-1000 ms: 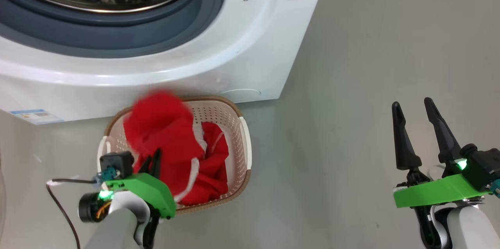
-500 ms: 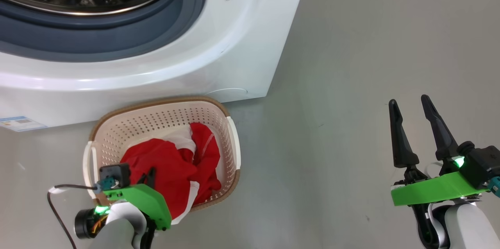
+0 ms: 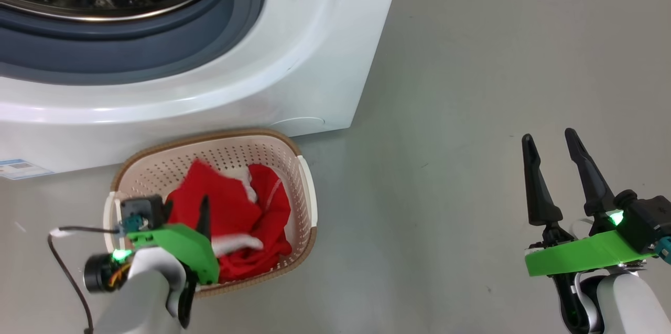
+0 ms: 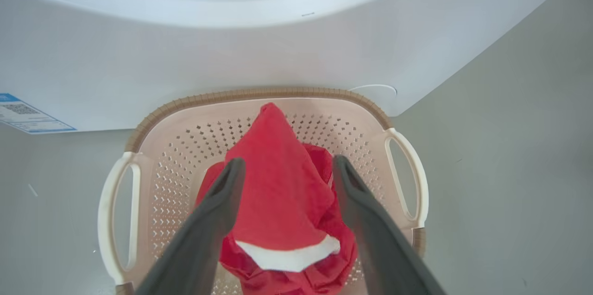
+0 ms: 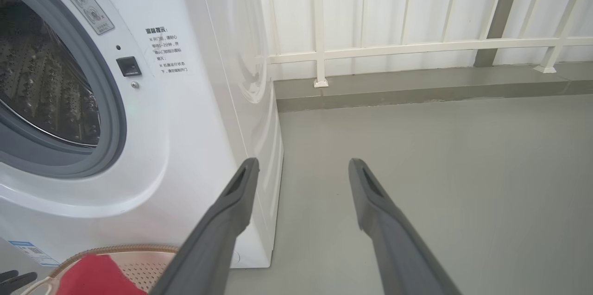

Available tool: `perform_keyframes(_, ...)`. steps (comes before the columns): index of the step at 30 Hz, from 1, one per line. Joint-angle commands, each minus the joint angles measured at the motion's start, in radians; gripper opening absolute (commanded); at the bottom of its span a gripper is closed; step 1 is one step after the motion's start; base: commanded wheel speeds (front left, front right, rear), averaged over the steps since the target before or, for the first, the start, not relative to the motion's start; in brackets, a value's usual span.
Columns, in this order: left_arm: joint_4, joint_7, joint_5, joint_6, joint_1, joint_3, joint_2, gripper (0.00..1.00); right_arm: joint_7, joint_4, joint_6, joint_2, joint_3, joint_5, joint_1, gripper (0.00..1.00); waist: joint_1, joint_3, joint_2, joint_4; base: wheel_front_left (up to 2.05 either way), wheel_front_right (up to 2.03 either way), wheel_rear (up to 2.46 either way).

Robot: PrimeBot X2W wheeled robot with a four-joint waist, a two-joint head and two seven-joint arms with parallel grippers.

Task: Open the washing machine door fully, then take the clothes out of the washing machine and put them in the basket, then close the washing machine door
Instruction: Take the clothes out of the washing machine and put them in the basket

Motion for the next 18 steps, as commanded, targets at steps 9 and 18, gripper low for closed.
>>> perform_keyframes(9, -0.299, -0.012, 0.081, 0.025, 0.090, 0.118, 0.046, 1.00, -0.006, 0.000, 0.006, -0.012, 0.019, 0.023, -0.010, 1.00, 0.0000, -0.036, 0.0000, 0.036, 0.00, 0.00, 0.00)
perform_keyframes(18, -0.518, -0.012, 0.149, 0.024, 0.201, 0.222, 0.023, 1.00, -0.006, 0.018, 0.006, -0.012, 0.016, 0.017, 0.007, 1.00, 0.0000, -0.084, 0.0000, 0.060, 0.00, 0.00, 0.00)
